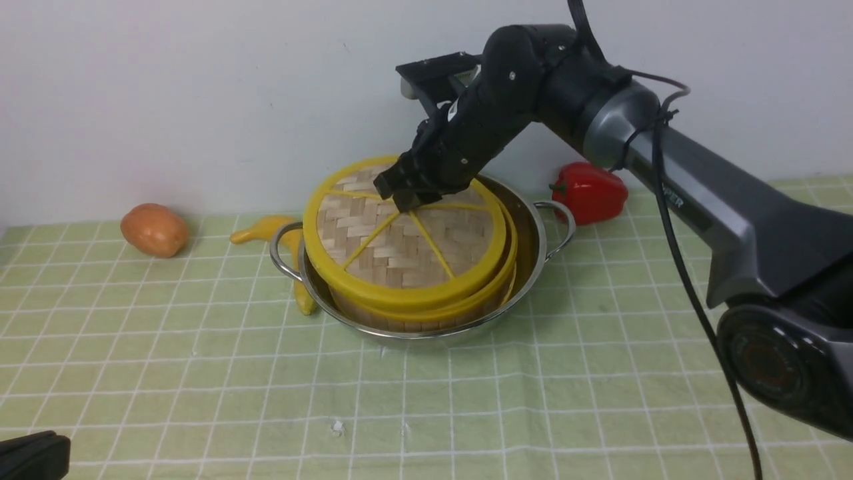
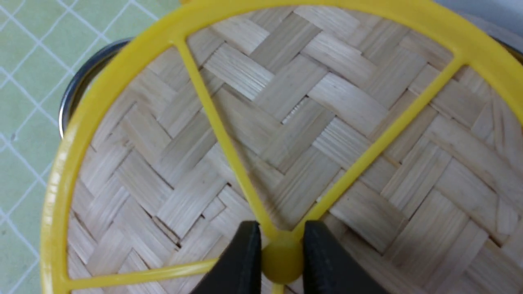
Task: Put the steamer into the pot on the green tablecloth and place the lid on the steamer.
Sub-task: 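Place the bamboo steamer lid onto the steamer basket in the pot with the right gripper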
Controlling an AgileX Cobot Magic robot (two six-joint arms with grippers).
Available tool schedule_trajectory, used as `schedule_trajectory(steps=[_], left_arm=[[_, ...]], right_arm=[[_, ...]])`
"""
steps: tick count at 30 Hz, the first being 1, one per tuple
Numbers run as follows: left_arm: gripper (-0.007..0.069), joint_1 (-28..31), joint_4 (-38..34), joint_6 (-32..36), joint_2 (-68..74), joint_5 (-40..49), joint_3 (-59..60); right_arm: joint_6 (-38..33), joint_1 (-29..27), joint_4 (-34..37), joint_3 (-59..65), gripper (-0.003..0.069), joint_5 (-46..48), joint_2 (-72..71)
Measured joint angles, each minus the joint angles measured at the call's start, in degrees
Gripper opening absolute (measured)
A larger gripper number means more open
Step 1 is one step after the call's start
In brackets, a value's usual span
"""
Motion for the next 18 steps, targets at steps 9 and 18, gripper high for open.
schedule_trajectory(steps=[9,18], left_arm=[[-0.0008,0.0,0.0,0.0,0.0,0.0,0.0],[-0.0008,0.0,0.0,-0.1,0.0,0.2,0.0]], right_arm=[[0.8,0.0,-0.3,-0.5,0.0144,0.6,0.3],[2.1,0.1,-3.3,-0.5,0.0144,2.1,0.2]])
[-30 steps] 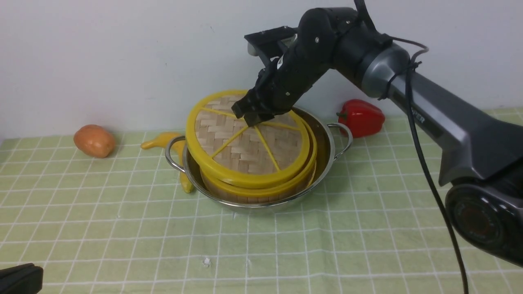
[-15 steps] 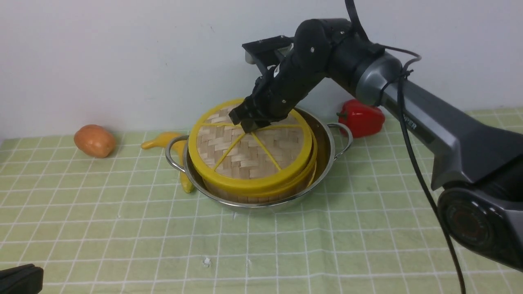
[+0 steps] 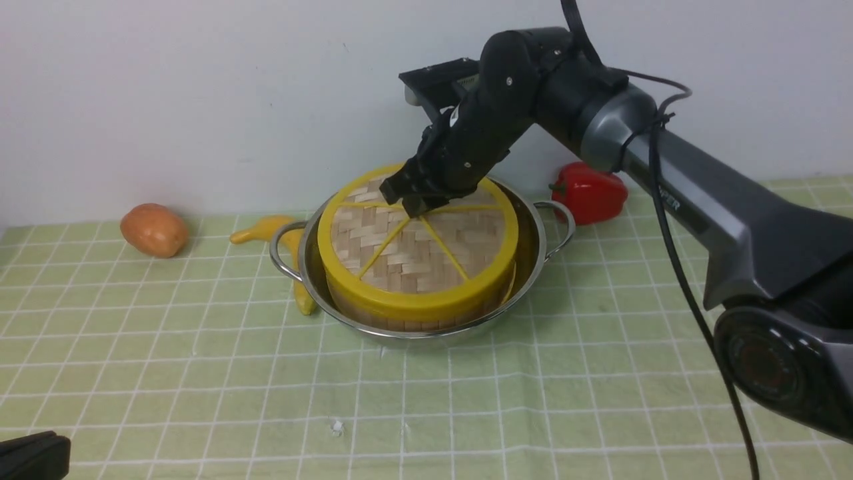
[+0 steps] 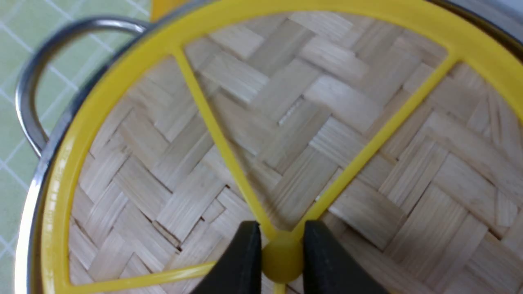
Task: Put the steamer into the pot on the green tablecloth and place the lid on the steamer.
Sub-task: 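Place the bamboo steamer lid onto the steamer basket in the pot with the right gripper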
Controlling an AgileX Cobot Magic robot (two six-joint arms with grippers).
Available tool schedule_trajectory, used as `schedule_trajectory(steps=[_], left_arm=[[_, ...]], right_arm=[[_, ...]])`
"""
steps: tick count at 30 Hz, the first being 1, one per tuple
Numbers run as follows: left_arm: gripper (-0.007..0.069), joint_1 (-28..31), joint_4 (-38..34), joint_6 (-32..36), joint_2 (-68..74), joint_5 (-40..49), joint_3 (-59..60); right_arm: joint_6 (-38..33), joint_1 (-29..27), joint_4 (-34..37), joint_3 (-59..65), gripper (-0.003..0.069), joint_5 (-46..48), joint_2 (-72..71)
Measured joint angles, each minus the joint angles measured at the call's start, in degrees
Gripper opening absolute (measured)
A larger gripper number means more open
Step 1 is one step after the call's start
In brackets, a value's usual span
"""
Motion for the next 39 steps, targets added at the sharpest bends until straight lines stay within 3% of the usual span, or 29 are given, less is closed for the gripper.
schedule_trajectory(steps=[17,21,24,25,27,31,37,39], left_arm=[[0.0000,0.0,0.0,0.0,0.0,0.3,0.0],[0.0001,0.0,0.0,0.0,0.0,0.3,0.0],[0.0001,0.0,0.0,0.0,0.0,0.0,0.0],[0.0001,0.0,0.0,0.0,0.0,-0.1,0.0],[0.0001,0.0,0.0,0.0,0.0,-1.6,0.0],[0.0001,0.0,0.0,0.0,0.2,-5.7,0.0],[0.0013,0.0,0.0,0.1,0.5,-11.3,0.0],[0.0013,0.0,0.0,0.1,0.5,-12.8,0.0]], right_arm=[[0.4,-0.2,1.1,0.0,0.0146,0.1,0.0],[0.3,-0.3,1.7,0.0,0.0241,0.6,-0.7],[0.4,-0.3,1.9,0.4,0.0395,1.5,-3.8],[0.4,-0.4,1.9,0.4,0.0404,1.5,-4.1],[0.4,-0.9,2.7,0.4,0.0493,1.6,-8.4],[1.5,-3.0,3.8,1.1,0.0552,1.3,-19.9],[2.0,-6.0,1.2,8.7,0.0494,0.5,-39.3],[2.0,-6.5,-2.8,16.9,0.0405,0.3,-51.4]])
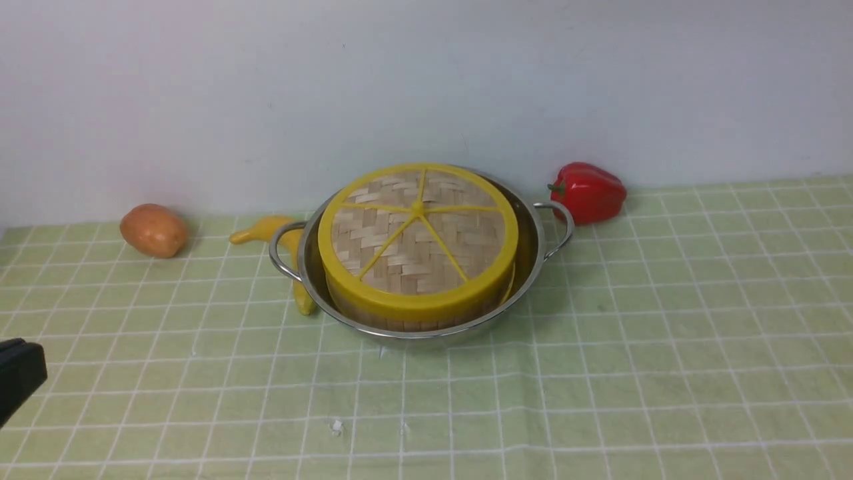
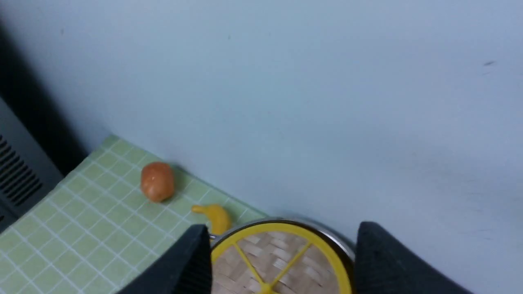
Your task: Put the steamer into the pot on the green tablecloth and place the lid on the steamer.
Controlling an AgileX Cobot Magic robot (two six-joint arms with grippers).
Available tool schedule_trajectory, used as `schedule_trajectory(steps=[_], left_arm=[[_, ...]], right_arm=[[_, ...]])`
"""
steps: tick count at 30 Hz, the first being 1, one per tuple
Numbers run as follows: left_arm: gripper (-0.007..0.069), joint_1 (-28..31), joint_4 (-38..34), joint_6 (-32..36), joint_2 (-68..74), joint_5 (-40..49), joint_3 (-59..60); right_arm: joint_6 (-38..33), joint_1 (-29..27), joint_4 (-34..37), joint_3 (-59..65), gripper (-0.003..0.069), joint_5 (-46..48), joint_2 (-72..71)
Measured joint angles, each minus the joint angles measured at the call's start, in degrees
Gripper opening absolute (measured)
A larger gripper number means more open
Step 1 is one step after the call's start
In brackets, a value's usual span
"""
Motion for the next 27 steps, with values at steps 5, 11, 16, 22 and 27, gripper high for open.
schedule_trajectory(steps=[5,11,16,22,27], left_arm=[[0.0022,0.0,0.0,0.0,0.1,-0.7,0.0],[0.0033,0.0,-0.1,0.0,0.3,-0.6,0.0],[0.0041,0.0,-0.4,0.0,0.3,-0.8,0.0],[0.0043,0.0,-0.5,0.1,0.3,-0.7,0.0],[0.0051,0.0,-0.5,0.1,0.3,-0.7,0.0]], right_arm=[[-0.4,0.0,-6.4,25.0,0.0138,-0.2,-21.6],[1.7,0.0,-5.5,63.2,-0.0015,-18.7,-43.5],[4.0,0.0,-4.4,87.0,-0.0015,-35.3,-52.3],[3.5,0.0,-4.1,99.1,-0.0013,-47.6,-54.1],[3.4,0.0,-3.7,99.6,-0.0006,-50.2,-54.2]])
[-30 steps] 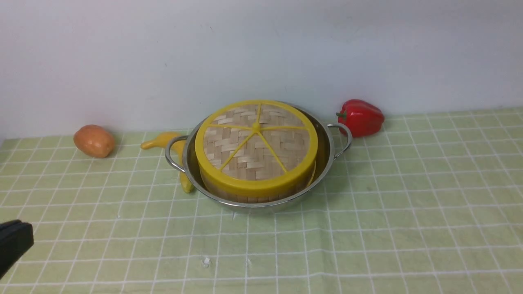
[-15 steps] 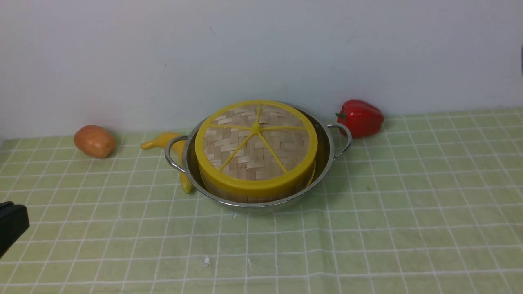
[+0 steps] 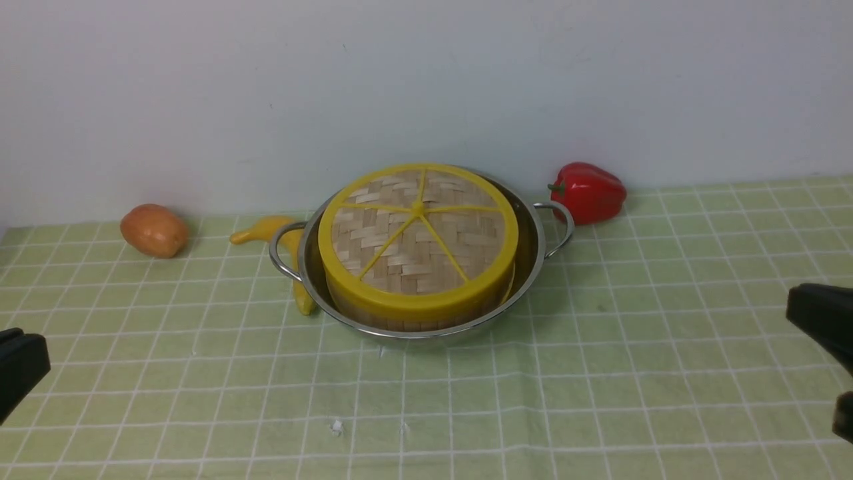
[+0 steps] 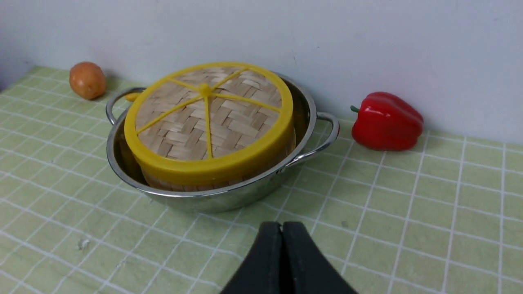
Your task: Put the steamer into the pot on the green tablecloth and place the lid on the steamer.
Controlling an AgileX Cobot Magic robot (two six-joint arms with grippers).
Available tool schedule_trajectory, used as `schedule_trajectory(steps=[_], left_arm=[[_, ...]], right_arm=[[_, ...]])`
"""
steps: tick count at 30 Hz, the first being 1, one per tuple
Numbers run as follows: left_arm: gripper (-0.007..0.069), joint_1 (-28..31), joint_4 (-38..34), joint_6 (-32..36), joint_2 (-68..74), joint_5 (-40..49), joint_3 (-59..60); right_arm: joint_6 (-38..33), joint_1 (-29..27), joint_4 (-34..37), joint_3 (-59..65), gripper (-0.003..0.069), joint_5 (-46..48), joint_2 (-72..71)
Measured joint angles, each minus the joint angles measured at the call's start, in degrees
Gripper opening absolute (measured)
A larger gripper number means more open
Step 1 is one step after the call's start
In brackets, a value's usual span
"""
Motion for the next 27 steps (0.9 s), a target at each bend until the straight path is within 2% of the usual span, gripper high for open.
schedule_trajectory(steps=[12,17,18,20,24,27], left_arm=[[0.0073,0.0,0.0,0.0,0.1,0.0,0.0],[0.0083,0.0,0.0,0.0,0.1,0.0,0.0],[0.0083,0.0,0.0,0.0,0.1,0.0,0.0],[0.0086,0.0,0.0,0.0,0.1,0.0,0.0],[0.0096,0.0,0.0,0.0,0.1,0.0,0.0],[0.0096,0.0,0.0,0.0,0.1,0.0,0.0]], right_arm=[[-0.5,-0.8,-0.2,0.0,0.0008,-0.2,-0.4],[-2.8,-12.1,-1.2,1.4,0.0024,0.2,-5.6],[-2.8,-12.6,-1.2,1.4,0.0024,0.2,-5.9],[-2.8,-18.1,-2.0,5.5,0.0033,-1.1,-11.5],[-2.9,-21.5,-3.4,12.4,0.0039,-4.4,-18.0],[-3.0,-23.4,-4.8,22.2,0.0047,-7.7,-27.0]])
